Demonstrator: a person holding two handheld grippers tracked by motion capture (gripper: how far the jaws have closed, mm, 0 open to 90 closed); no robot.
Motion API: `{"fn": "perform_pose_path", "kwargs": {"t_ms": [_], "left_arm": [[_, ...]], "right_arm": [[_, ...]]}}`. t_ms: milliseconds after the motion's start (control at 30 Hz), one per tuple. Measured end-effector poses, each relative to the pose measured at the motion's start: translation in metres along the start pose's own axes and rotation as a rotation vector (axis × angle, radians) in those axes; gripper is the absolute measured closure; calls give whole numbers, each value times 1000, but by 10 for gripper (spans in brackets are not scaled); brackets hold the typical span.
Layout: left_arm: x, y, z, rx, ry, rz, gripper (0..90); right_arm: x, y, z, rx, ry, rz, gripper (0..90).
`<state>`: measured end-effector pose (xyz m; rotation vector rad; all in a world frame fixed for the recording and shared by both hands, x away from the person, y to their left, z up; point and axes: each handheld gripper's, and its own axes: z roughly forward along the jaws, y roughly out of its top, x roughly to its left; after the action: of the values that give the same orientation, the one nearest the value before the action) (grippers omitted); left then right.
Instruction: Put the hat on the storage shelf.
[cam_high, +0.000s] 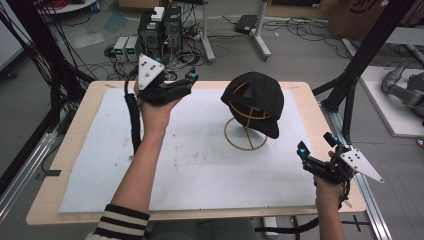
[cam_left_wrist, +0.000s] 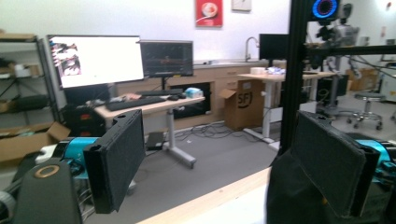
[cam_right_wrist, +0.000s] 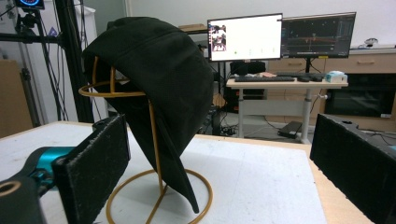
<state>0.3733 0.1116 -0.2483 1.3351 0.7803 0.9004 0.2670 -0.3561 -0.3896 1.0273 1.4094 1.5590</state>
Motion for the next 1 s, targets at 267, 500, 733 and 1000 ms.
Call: {"fn": "perform_pose_path", "kwargs": {"t_ms": [267, 500, 733, 1000], "left_arm": [[37, -7, -36, 16, 75, -12, 187], [61, -11, -64, 4, 123, -22, 187], [79, -15, -89, -1, 158, -21, 185], [96, -29, -119, -11, 190, -33, 190]], "right_arm": [[3, -1, 2, 5, 12, 0, 44], [5, -1, 4, 11, 18, 0, 44], [5, -2, 5, 10, 20, -6, 44], [7, -4, 7, 19, 24, -2, 44]]}}
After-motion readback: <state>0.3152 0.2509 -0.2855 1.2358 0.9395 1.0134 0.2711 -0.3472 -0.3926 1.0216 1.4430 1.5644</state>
